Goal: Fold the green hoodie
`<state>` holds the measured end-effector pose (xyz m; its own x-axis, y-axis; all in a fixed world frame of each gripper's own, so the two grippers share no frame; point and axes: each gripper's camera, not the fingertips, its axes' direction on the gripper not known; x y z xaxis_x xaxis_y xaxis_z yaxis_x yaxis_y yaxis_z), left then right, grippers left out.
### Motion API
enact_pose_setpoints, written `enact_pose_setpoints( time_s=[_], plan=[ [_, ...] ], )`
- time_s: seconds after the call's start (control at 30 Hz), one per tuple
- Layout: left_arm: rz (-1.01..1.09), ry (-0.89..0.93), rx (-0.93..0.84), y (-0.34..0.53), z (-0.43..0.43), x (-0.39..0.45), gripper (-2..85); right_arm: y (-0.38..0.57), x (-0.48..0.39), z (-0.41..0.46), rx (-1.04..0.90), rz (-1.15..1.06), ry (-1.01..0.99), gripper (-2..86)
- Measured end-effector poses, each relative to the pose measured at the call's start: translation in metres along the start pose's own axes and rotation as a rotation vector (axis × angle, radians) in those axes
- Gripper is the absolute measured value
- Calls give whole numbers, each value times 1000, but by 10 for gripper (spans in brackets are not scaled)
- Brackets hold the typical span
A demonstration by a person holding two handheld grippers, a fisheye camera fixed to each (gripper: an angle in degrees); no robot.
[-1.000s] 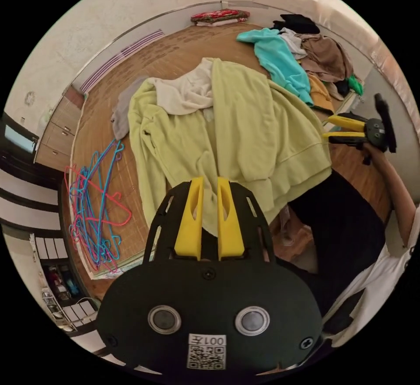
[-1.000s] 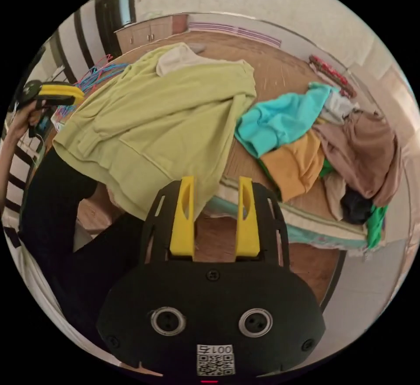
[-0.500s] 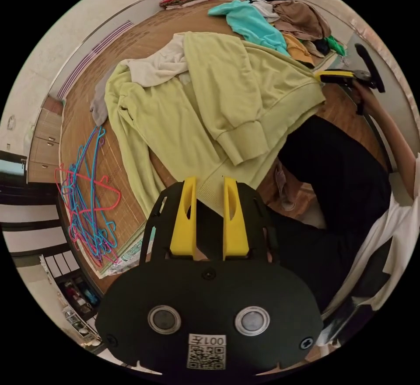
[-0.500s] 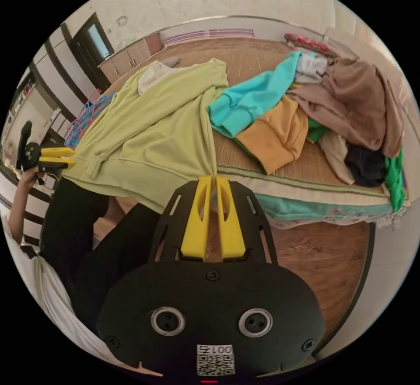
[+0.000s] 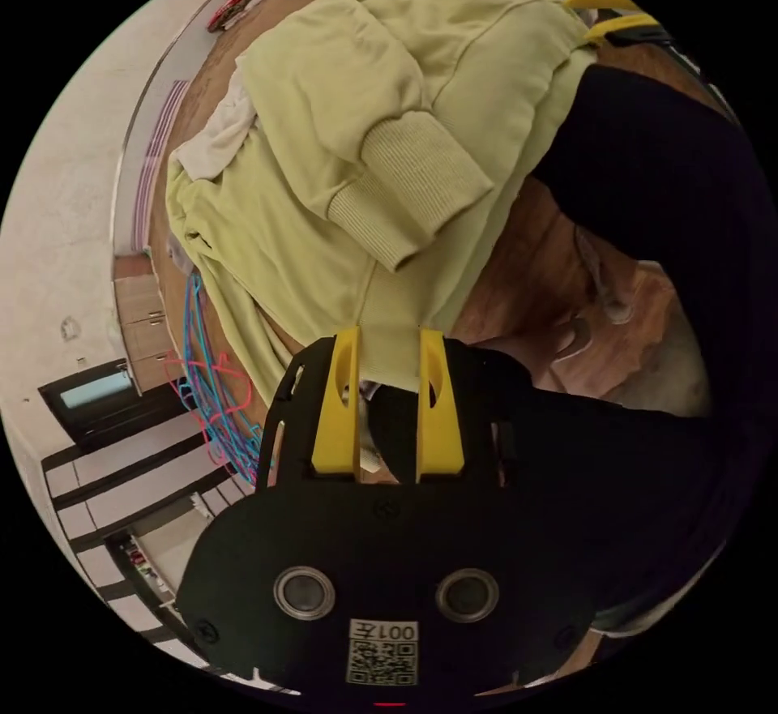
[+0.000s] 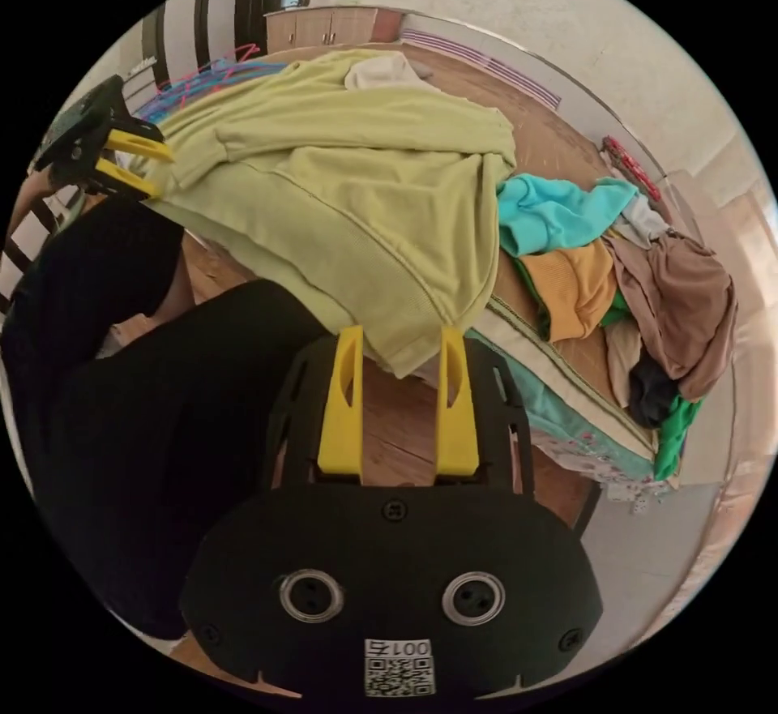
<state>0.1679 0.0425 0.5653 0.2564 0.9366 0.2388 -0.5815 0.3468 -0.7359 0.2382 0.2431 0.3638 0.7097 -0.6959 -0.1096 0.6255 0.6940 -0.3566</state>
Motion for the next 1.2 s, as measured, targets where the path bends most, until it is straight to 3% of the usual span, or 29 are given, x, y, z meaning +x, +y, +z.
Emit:
enact_pose_setpoints(
  time_s=[0.2, 0.4, 0.63, 0.97, 1.1, 1.2],
  plan=[
    [-38, -128, -8, -3, 0, 21, 46, -10, -22, -8, -16, -39, 96, 36],
    [-164, 95, 127, 52, -23, -14, -8, 1, -18, -55, 45, 5, 83, 14],
    [-200, 192, 330, 122, -58, -33, -10, 10, 3, -110, 79, 38, 60, 9],
    [-122, 137, 213, 125, 3, 4, -10, -5, 9, -101, 9, 58, 43, 12],
    [-207, 115, 82, 138, 34, -2, -10, -23, 4, -94, -68, -8, 28, 25],
    [-295, 185, 126, 180, 46, -16, -10, -27, 11, -110, -42, 19, 28, 38]
  ],
)
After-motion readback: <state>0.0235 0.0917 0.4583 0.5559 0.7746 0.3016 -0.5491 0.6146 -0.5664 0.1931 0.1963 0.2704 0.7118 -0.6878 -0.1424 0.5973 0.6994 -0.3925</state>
